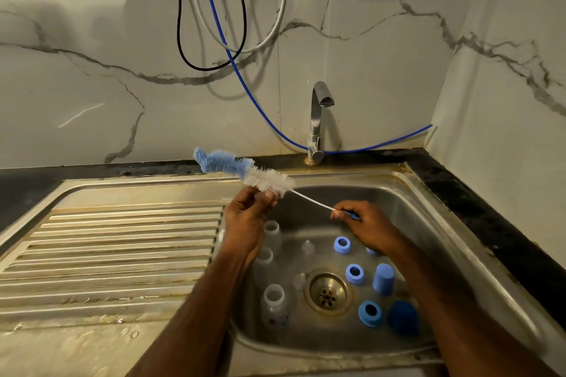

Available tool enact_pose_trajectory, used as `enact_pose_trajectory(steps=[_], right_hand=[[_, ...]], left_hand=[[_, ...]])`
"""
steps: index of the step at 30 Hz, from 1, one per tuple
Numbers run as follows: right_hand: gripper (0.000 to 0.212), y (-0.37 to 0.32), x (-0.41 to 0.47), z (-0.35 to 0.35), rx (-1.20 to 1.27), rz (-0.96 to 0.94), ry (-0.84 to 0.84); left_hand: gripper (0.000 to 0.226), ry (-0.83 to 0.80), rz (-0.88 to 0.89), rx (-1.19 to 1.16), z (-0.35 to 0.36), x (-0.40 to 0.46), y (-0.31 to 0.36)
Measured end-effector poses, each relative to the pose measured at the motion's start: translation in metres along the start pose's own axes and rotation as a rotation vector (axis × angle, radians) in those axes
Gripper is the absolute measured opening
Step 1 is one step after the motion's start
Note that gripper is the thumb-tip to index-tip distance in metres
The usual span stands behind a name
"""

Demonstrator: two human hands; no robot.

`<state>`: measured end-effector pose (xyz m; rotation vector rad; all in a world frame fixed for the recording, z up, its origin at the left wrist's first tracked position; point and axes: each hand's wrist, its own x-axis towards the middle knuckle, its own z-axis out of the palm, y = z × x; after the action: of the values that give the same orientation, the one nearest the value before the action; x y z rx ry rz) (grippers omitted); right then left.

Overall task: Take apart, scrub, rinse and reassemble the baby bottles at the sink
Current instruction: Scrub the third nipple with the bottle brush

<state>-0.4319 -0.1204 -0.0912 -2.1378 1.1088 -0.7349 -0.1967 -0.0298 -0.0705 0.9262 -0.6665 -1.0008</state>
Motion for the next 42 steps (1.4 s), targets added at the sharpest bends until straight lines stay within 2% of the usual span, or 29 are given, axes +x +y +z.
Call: enact_pose_trajectory(steps=[2,3,5,9,11,14,16,19,21,22,25,26,28,29,31,34,36,42], right_hand=[[0.016,-0.003,-0.001,0.006,-0.021,0.010,-0.002],[0.016,-0.005,-0.001,0.009,-0.032,0.010,-0.007],[0.016,-0.007,-0.002,0.010,-0.040,0.012,-0.017],[0.015,-0.001,-0.002,-0.004,-0.012,-0.013,-0.012],[0.016,-0.002,-0.004,-0.005,-0.002,-0.031,-0.012],[0.015,-0.007,-0.003,0.004,0.021,-0.024,-0.036],[0.014,-0.012,-0.002,0.010,0.020,0.027,-0.091],[0.016,-0.016,0.000,0.015,-0.015,0.049,-0.130],[0.015,-0.015,0.000,0.016,-0.015,0.030,-0.119],[0.014,-0.015,0.000,0.016,-0.012,0.027,-0.114],[0.014,-0.008,-0.001,0.011,-0.006,0.014,-0.068],[0.014,-0.006,-0.001,0.008,-0.004,-0.005,-0.050],[0.013,-0.004,-0.001,0.004,-0.009,-0.014,-0.037],[0.013,-0.004,-0.002,0.004,-0.023,-0.003,-0.052],[0.015,-0.008,-0.003,0.005,-0.049,0.023,-0.109],[0.020,-0.021,-0.005,0.008,-0.062,0.002,-0.170],[0.021,-0.027,-0.006,0.010,-0.064,-0.016,-0.179],[0.017,-0.031,-0.004,0.021,-0.043,-0.046,-0.177]], left_hand=[[0.029,0.058,0.048,0.222,0.002,-0.003,-0.006],[0.026,0.078,0.055,0.243,0.005,-0.004,-0.007],[0.020,0.062,0.015,0.166,0.005,-0.002,-0.006],[0.024,-0.050,-0.260,-0.120,0.002,-0.004,0.008],[0.024,-0.046,-0.321,-0.195,0.003,-0.005,0.009],[0.026,-0.025,-0.189,-0.240,0.008,-0.003,0.003],[0.031,0.013,-0.011,-0.045,0.008,-0.002,0.000],[0.029,0.157,0.222,0.379,0.003,0.003,-0.007],[0.022,0.168,0.260,0.432,0.000,0.005,-0.008],[0.020,0.142,0.204,0.371,0.000,0.005,-0.008],[0.028,0.035,-0.163,-0.083,0.005,0.000,-0.001],[0.029,0.017,-0.260,-0.173,0.006,-0.001,0.002],[0.031,-0.012,-0.346,-0.231,0.006,-0.002,0.005],[0.032,-0.019,-0.333,-0.227,0.006,-0.001,0.004],[0.030,-0.007,-0.197,-0.185,0.006,0.001,0.000],[0.023,0.114,0.070,0.182,0.004,0.003,-0.007],[0.018,0.232,0.185,0.442,0.003,0.003,-0.010],[0.007,0.357,0.373,0.742,0.001,0.009,-0.014]])
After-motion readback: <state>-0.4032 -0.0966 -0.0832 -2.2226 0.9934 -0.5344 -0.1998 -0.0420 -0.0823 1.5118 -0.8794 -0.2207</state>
